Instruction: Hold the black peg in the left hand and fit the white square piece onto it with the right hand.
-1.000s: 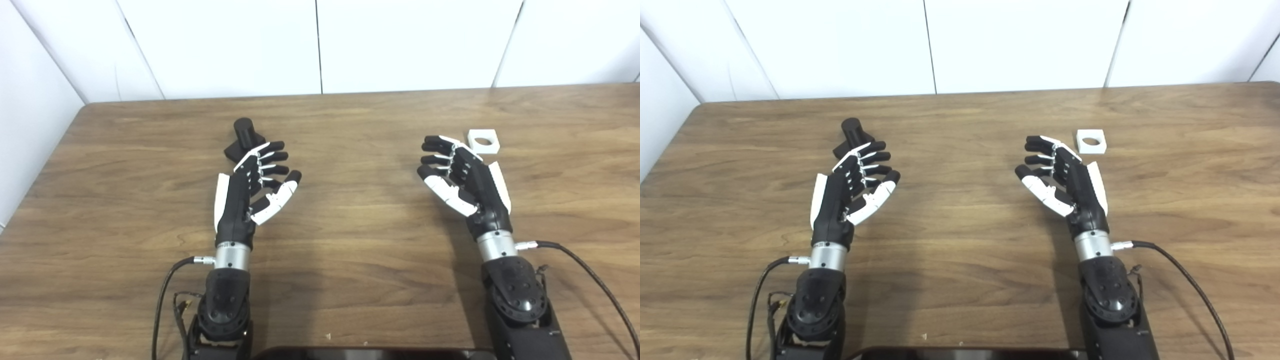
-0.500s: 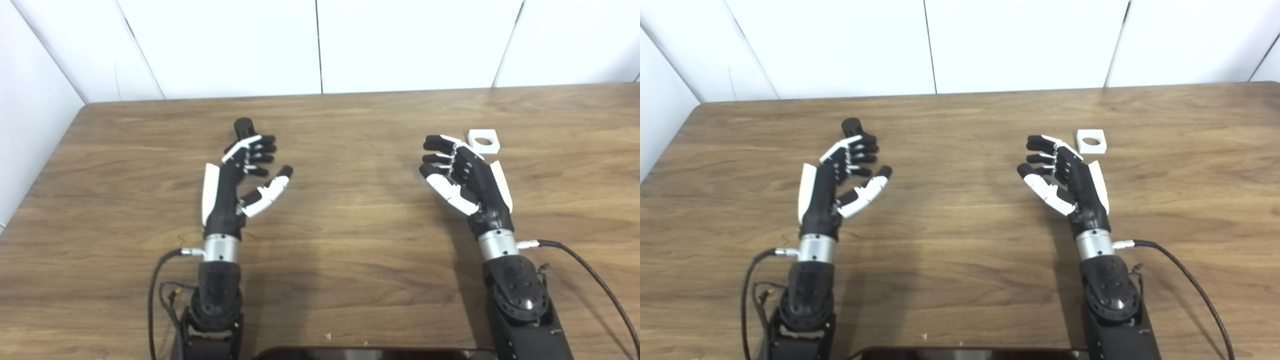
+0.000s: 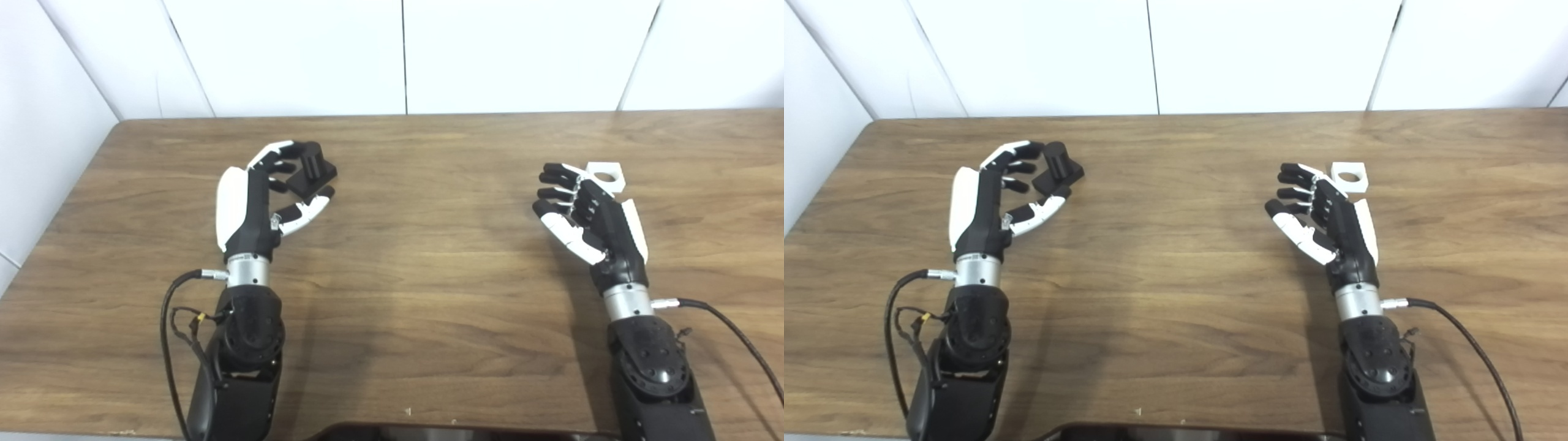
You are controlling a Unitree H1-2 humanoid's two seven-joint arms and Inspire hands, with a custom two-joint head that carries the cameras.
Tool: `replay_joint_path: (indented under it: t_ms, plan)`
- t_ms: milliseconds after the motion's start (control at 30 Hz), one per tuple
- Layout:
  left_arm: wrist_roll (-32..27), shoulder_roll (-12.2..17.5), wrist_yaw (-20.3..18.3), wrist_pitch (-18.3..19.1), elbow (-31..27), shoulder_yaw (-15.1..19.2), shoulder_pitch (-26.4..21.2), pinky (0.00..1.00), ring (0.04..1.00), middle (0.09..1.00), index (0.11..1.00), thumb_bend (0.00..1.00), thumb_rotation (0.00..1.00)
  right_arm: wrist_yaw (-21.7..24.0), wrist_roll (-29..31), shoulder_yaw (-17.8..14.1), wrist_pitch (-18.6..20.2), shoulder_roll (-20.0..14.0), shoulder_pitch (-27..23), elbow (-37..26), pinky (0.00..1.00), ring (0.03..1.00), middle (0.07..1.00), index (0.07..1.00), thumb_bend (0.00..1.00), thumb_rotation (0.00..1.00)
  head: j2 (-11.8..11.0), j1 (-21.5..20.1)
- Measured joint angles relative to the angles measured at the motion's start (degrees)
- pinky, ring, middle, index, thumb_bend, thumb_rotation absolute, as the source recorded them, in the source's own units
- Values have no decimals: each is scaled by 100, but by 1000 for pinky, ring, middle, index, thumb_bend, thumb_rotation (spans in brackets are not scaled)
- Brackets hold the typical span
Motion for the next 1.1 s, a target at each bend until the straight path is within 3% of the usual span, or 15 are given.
replay_joint_path:
  t_ms: [300,500,667,1100]
  plan:
    - [1126,471,303,385,649,-112,-325,712,878,899,766,677,341,-4,-8,-14,-5,-26,-21,39,582,677,744,749,635,457,0,35]
    - [1350,640,199,777,879,-169,-660,988,997,996,796,750,481,-10,-11,-16,-6,-27,-58,75,587,681,746,747,630,448,-18,9]
    - [1523,786,-48,1172,1196,-350,-894,1000,1000,1000,789,803,584,-24,-26,-14,-9,-24,-64,77,577,672,744,743,634,464,-18,-9]
    - [1281,888,-149,1199,2066,-572,-1118,1000,1000,1000,729,966,751,-41,-17,-31,-20,-16,-91,110,573,662,738,736,635,441,-26,-97]
